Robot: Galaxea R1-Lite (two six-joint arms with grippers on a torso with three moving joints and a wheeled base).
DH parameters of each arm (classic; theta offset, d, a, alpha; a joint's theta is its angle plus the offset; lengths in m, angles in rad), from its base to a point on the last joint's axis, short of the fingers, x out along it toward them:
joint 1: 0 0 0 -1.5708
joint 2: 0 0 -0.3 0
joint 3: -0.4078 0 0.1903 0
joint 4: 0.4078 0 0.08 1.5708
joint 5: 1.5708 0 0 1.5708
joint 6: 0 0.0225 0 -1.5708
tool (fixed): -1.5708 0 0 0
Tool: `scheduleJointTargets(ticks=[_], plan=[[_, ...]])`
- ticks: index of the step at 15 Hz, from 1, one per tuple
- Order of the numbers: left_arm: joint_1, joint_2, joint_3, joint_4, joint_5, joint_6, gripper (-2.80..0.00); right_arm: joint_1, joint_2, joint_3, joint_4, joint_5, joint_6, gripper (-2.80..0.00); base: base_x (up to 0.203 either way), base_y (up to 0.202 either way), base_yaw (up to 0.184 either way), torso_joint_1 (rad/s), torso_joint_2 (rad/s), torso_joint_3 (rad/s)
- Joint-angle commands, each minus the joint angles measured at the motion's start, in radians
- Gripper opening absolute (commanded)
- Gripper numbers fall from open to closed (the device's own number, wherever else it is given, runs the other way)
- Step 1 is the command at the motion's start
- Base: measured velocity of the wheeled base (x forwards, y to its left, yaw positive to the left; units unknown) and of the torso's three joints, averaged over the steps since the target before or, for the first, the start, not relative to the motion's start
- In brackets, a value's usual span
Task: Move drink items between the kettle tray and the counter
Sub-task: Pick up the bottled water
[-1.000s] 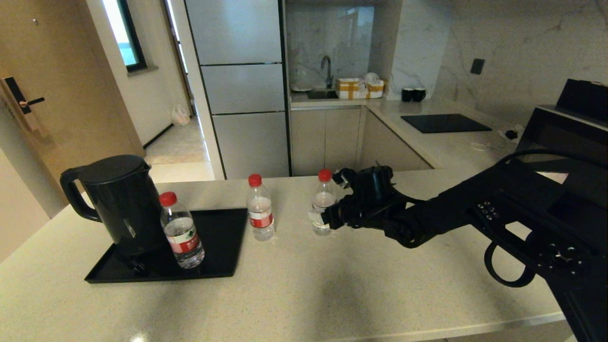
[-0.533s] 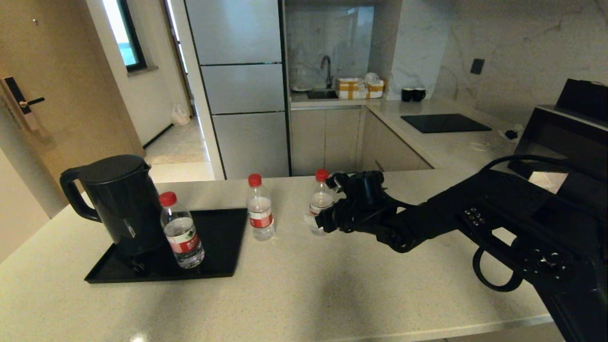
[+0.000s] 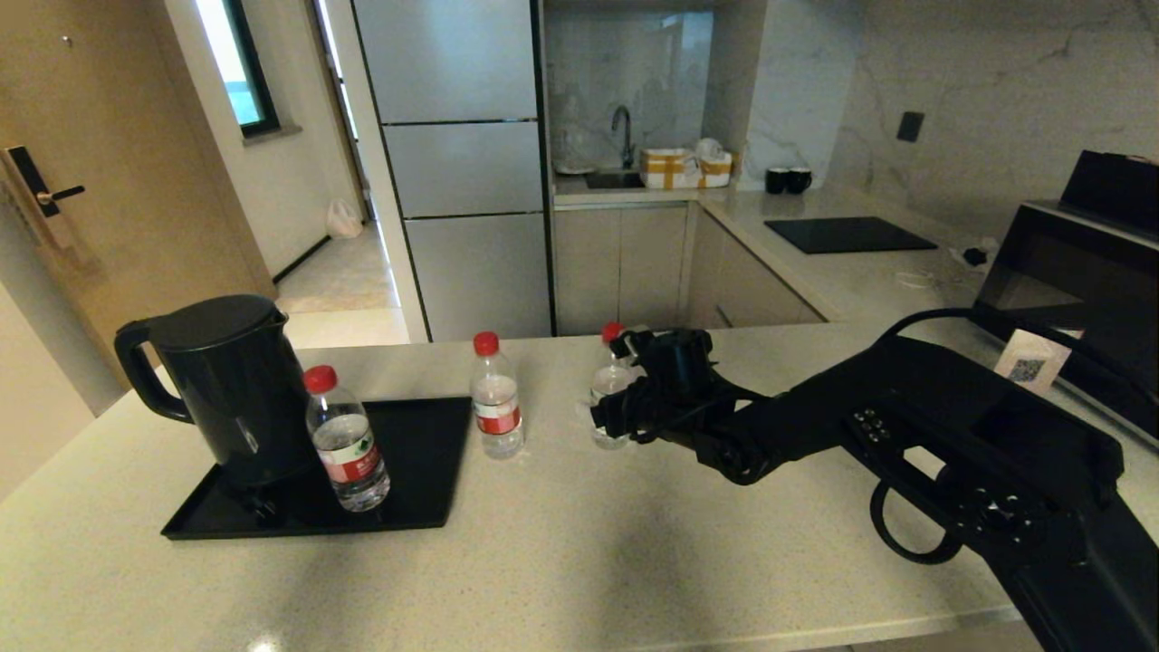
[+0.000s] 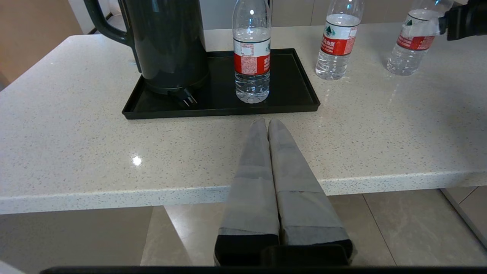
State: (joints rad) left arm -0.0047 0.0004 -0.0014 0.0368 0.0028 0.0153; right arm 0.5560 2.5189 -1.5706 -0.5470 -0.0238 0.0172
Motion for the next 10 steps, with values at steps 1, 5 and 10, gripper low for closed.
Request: scheduleJointTargets(ticks=[1, 5, 10], plan=[[0.0, 0.0, 0.0, 0.0, 0.0, 0.0, -2.8, 0.004, 0.012, -0.014, -0.002, -0.009, 0.009, 0.0, 0.0, 0.0, 0.0, 0.0, 0.0, 0.0], [0.0, 0.0, 0.001, 0.0, 0.0, 0.0, -2.8, 0.011, 0.031, -0.041, -0.002, -0.035, 0.022, 0.0, 0.0, 0.0, 0.0, 0.0, 0.0, 0.0], [0.0, 0.0, 0.0, 0.0, 0.0, 0.001, -2.8, 0.02, 0.054, -0.074, -0.004, -0.096, 0.035, 0.0, 0.0, 0.0, 0.0, 0.0, 0.0, 0.0]])
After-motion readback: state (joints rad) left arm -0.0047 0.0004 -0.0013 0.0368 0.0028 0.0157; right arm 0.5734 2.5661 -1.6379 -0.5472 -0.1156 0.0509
